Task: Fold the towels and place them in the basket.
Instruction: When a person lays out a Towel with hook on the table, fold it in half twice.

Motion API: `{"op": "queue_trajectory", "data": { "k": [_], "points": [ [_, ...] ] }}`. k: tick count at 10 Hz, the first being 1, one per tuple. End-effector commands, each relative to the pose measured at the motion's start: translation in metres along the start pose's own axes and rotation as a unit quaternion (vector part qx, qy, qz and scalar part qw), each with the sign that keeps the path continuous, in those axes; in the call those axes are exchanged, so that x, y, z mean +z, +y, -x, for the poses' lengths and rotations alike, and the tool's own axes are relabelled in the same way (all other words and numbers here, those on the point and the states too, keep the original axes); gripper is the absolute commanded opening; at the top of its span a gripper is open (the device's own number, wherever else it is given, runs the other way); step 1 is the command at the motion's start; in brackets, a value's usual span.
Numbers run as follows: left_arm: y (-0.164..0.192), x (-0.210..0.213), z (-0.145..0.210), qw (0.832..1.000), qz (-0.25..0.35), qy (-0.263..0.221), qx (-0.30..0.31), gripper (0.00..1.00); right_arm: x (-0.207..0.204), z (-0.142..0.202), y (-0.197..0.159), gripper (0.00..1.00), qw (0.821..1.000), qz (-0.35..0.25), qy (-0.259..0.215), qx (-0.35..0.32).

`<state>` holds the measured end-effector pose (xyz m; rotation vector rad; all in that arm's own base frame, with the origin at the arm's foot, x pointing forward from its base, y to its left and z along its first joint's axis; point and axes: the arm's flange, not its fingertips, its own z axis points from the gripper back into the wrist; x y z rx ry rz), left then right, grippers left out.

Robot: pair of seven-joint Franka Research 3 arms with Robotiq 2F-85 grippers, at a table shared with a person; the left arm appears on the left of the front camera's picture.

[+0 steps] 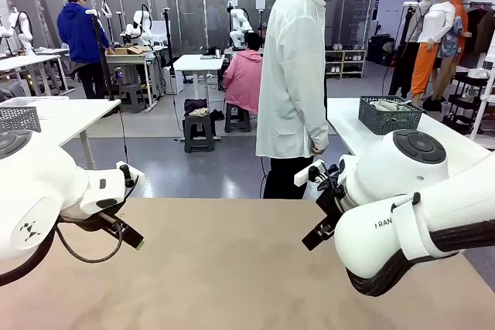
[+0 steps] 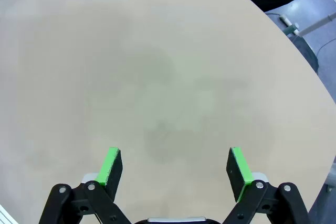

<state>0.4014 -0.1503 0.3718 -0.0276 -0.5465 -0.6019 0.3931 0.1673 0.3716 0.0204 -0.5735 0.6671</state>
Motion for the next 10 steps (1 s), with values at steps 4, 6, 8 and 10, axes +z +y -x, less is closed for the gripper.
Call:
{"op": "queue_trajectory", "data": {
  "k": [4, 6, 8, 10],
  "points": [
    [0.000, 0.000, 0.000, 1.000, 0.000, 0.000, 0.000, 1.00, 0.000, 0.000, 0.000, 1.00, 1.000, 0.000, 0.000, -0.002],
    [0.000, 0.000, 0.000, 1.000, 0.000, 0.000, 0.000, 1.00, 0.000, 0.000, 0.000, 1.00, 1.000, 0.000, 0.000, 0.000],
    [0.019, 0.021, -0.013, 0.998, 0.034, -0.054, -0.016, 1.00, 0.020, -0.007, -0.018, 1.00, 0.999, -0.014, -0.022, 0.026],
    [0.053, 0.049, -0.033, 0.991, 0.072, -0.097, -0.057, 1.00, 0.059, -0.017, -0.053, 1.00, 0.997, -0.026, -0.051, 0.057]
  ]
}}
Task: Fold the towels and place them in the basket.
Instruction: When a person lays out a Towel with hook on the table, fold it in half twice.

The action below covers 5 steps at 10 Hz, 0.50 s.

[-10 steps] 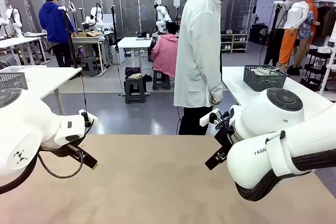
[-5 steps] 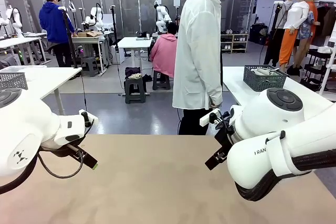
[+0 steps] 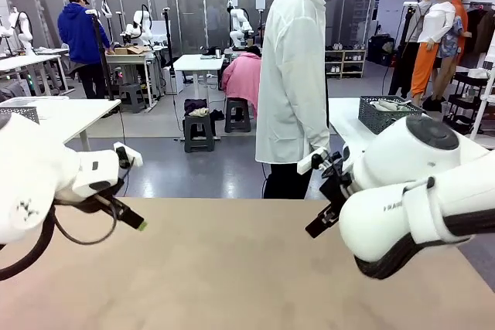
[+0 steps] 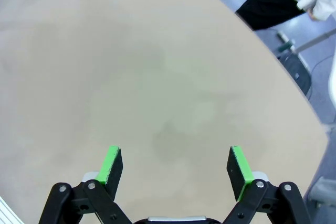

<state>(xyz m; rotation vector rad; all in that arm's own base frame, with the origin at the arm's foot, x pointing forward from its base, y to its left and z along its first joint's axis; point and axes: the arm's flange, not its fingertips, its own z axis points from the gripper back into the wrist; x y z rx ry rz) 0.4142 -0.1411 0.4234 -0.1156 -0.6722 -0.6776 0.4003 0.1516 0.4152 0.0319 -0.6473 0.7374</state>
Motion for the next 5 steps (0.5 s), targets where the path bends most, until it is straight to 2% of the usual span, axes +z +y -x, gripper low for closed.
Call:
{"op": "queue_trajectory", "data": {
  "k": [1, 3, 5],
  "points": [
    [0.050, 0.027, -0.015, 0.996, 0.058, -0.039, -0.050, 1.00, 0.049, -0.002, -0.052, 1.00, 0.998, -0.032, -0.029, 0.040],
    [0.102, 0.070, -0.032, 0.989, 0.080, -0.078, -0.102, 1.00, 0.112, 0.002, -0.103, 1.00, 0.993, -0.063, -0.060, 0.086],
    [0.146, 0.110, -0.036, 0.982, 0.084, -0.101, -0.134, 1.00, 0.162, 0.013, -0.136, 1.00, 0.986, -0.078, -0.073, 0.127]
  ]
}}
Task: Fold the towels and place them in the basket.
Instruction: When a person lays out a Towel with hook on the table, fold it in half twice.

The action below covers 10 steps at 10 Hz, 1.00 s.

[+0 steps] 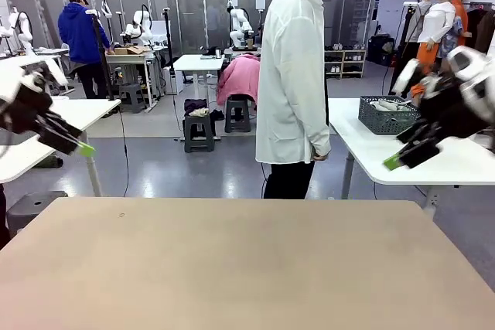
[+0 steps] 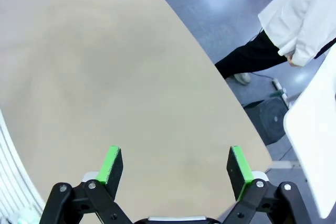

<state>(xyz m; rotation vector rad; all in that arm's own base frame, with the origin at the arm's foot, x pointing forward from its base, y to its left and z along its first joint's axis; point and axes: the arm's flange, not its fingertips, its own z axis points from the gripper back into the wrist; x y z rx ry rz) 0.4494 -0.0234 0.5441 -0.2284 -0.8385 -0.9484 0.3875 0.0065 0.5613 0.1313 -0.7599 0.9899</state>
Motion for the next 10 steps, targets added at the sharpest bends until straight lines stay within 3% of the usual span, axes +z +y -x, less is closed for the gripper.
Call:
{"op": "queue_trajectory", "data": {
  "k": [1, 6, 9, 10],
  "points": [
    [0.032, 0.021, 0.000, 0.999, 0.032, -0.009, -0.033, 1.00, 0.025, 0.004, -0.013, 1.00, 0.999, -0.035, -0.007, 0.034],
    [0.076, 0.087, 0.007, 0.995, 0.050, -0.014, -0.089, 1.00, 0.087, 0.012, -0.045, 1.00, 0.997, -0.040, -0.027, 0.066],
    [0.062, 0.092, -0.001, 0.997, 0.028, 0.005, -0.075, 1.00, 0.091, 0.012, -0.043, 1.00, 0.997, -0.035, -0.026, 0.060],
    [0.073, 0.094, 0.011, 0.995, 0.042, -0.010, -0.087, 1.00, 0.091, 0.012, -0.043, 1.00, 0.997, -0.035, -0.026, 0.060]
  ]
}}
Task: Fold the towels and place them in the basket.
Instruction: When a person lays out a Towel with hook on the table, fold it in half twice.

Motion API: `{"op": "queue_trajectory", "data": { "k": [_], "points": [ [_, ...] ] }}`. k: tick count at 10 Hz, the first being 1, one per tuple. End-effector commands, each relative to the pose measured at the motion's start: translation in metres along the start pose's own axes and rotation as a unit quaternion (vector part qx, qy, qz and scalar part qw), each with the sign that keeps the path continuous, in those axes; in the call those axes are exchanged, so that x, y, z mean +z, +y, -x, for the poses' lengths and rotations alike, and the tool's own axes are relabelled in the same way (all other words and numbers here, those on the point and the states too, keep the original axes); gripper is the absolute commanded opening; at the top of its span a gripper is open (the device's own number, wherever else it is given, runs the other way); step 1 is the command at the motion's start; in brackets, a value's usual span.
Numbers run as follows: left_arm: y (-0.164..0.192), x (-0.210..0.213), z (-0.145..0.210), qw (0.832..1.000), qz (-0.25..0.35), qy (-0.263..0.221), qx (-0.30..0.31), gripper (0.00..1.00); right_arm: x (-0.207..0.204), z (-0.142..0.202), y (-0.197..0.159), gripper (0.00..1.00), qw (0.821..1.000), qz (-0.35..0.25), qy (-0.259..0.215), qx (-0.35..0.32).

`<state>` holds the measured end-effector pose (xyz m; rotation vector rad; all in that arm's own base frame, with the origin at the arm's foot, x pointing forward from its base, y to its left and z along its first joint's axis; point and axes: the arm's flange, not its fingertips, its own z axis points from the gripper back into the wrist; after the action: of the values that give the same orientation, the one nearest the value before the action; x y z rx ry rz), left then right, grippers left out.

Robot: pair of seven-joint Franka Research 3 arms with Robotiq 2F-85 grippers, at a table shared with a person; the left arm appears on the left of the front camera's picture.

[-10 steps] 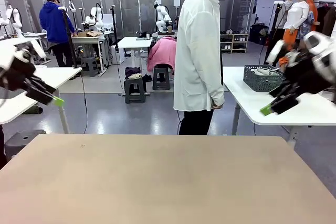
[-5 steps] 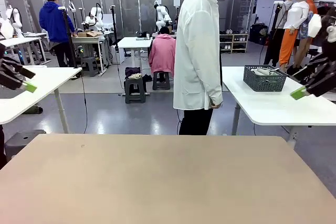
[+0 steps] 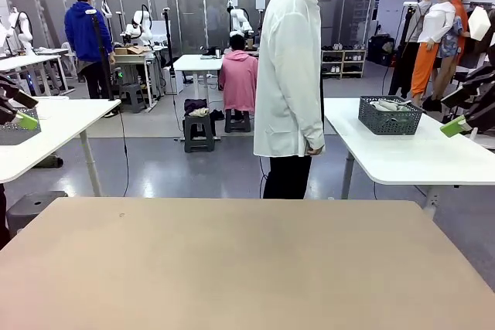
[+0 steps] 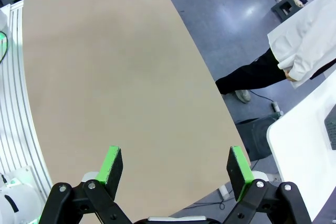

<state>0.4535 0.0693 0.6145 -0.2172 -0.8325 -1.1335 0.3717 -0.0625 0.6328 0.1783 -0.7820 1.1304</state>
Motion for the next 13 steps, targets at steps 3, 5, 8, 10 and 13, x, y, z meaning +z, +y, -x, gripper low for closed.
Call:
{"op": "queue_trajectory", "data": {
  "k": [3, 5, 8, 10, 13],
  "points": [
    [0.002, 0.001, 0.005, 1.000, 0.008, -0.012, -0.004, 1.00, 0.000, 0.004, 0.001, 1.00, 1.000, 0.003, -0.001, 0.002],
    [0.009, -0.001, 0.004, 1.000, 0.021, -0.021, -0.003, 1.00, 0.005, 0.001, -0.007, 1.00, 1.000, -0.011, 0.003, 0.014],
    [0.042, 0.035, -0.003, 0.997, 0.029, -0.042, -0.050, 1.00, 0.037, -0.003, -0.027, 1.00, 0.998, -0.029, -0.009, 0.048],
    [0.062, 0.055, -0.008, 0.996, 0.032, -0.061, -0.064, 1.00, 0.053, -0.003, -0.042, 1.00, 0.997, -0.039, -0.029, 0.064],
    [0.078, 0.067, -0.005, 0.995, 0.040, -0.075, -0.058, 1.00, 0.071, 0.002, -0.052, 1.00, 0.996, -0.041, -0.051, 0.066]
  ]
}}
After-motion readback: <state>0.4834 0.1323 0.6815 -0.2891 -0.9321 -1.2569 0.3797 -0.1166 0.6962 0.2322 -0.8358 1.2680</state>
